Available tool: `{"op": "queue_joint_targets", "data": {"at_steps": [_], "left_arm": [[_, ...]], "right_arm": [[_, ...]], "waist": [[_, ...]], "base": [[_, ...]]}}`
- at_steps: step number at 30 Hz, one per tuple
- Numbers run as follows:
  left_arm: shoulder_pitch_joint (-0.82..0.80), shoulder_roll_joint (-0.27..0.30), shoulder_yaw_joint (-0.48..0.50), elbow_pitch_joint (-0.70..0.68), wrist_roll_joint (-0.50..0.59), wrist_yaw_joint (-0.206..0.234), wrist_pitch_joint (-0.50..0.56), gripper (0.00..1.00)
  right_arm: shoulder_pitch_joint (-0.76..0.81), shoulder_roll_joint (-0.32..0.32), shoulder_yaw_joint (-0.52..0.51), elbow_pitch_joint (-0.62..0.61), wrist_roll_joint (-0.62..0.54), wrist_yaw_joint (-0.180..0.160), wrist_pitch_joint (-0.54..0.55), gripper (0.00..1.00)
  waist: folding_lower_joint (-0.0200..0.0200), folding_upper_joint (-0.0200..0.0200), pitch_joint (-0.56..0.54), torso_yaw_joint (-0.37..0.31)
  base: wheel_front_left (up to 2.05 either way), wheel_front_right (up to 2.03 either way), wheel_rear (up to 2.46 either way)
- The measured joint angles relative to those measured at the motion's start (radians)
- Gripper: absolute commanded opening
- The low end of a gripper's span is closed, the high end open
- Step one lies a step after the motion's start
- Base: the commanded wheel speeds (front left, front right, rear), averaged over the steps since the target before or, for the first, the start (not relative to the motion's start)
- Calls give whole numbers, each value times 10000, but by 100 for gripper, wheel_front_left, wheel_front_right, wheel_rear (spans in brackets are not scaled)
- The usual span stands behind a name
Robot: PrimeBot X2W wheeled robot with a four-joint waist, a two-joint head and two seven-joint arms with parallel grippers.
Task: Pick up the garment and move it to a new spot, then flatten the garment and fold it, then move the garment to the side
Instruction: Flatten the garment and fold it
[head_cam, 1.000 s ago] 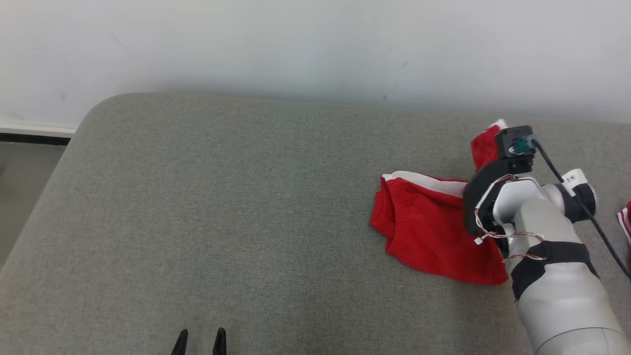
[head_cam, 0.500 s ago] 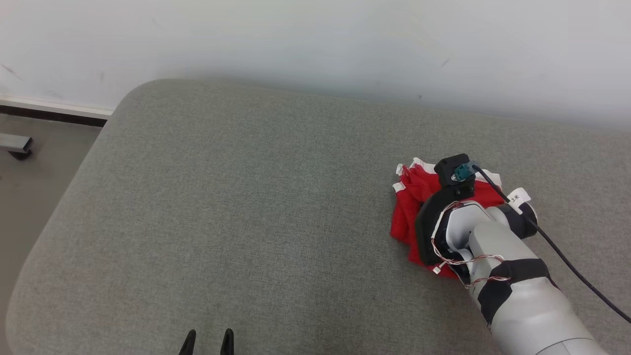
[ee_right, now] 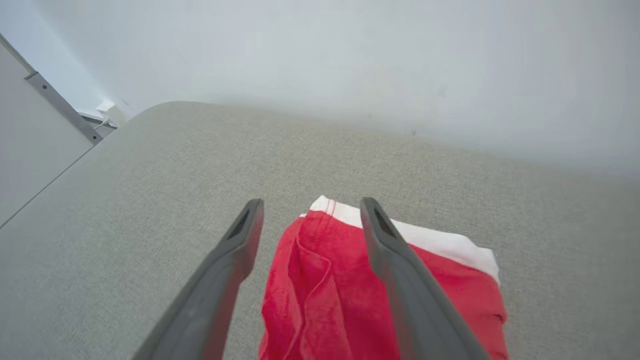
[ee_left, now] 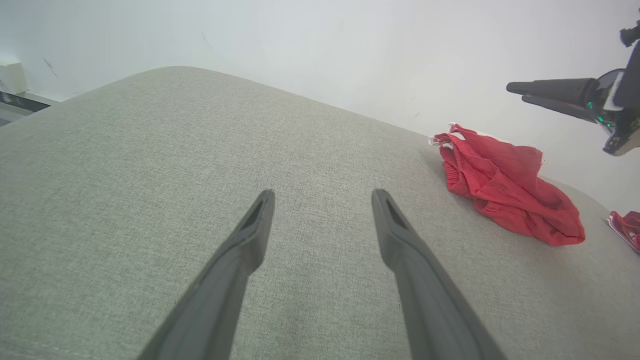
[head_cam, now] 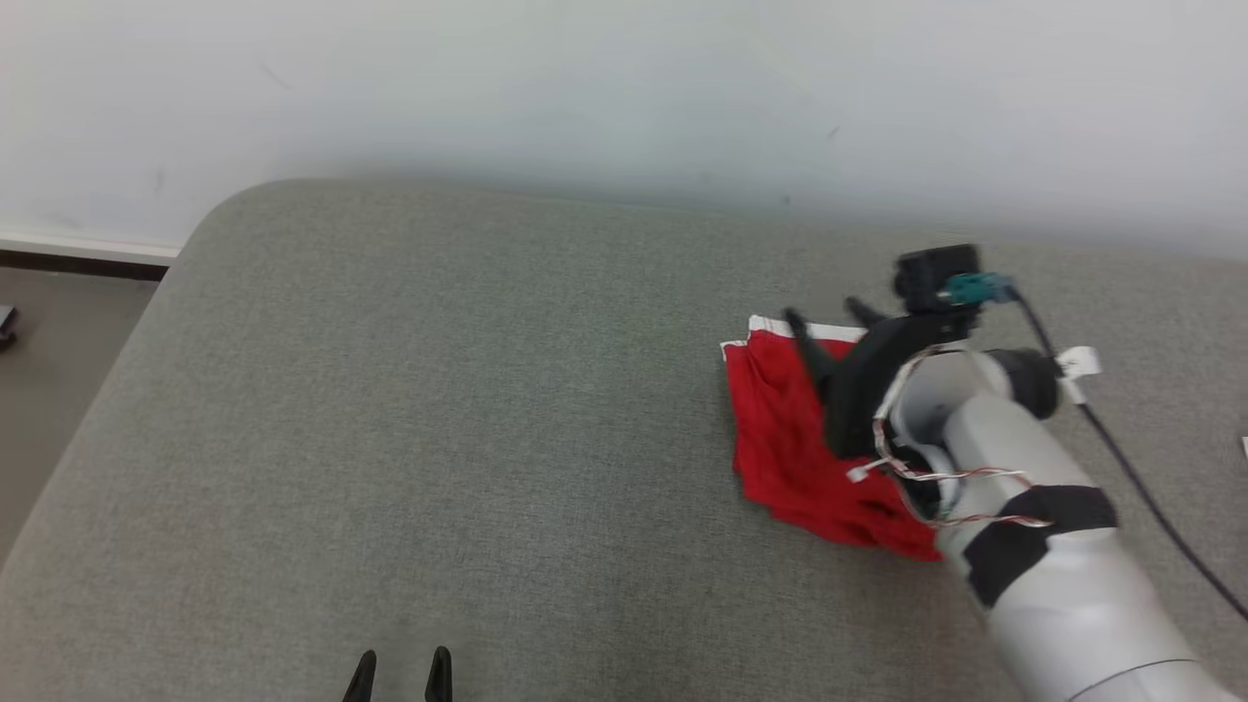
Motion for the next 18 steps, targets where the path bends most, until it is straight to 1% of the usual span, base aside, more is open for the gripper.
{"op": "queue_joint_targets", "data": {"at_steps": [5,8,9,10,11,13,14,15,18], "left_arm": [[-3,-2,-94,-4,0,0,0,100],[-5,-2,-151,-2,-2,4,0,100],[-6,-2,-161,4,-2,4,0,100],[-7,-2,-159,12,0,2,0,100],[-7,-4,-155,17,-2,2,0,100],[-7,-2,-140,23,0,2,0,100],[-8,-2,-96,36,0,0,0,100],[-8,-2,-96,36,0,0,0,100],[-12,-2,-75,56,0,-2,0,100]], "right_arm": [[254,-800,-1034,591,-932,-2,-727,100],[683,-926,-1513,1068,-1609,-2,-1124,100],[786,-924,-1662,1191,-1795,-2,-1266,83],[883,-905,-1747,1289,-1985,-2,-1409,83],[973,-825,-1818,1373,-2153,-2,-1536,0],[1045,-721,-1877,1480,-2276,-2,-1611,0],[1173,-453,-1889,1639,-2531,0,-1770,0],[1173,-453,-1889,1639,-2531,0,-1770,0],[1202,-61,-1766,1779,-2734,0,-1942,0]], "waist": [[0,0,-6,-162],[1,0,19,-145],[1,0,24,-131],[0,0,26,-113],[0,0,29,-97],[0,0,37,-88],[0,1,50,-89],[0,1,50,-89],[1,0,45,-102]], "base": [[0,0,0],[0,0,0],[0,0,0],[0,0,0],[0,0,0],[0,0,0],[0,0,0],[0,0,0],[0,0,0]]}}
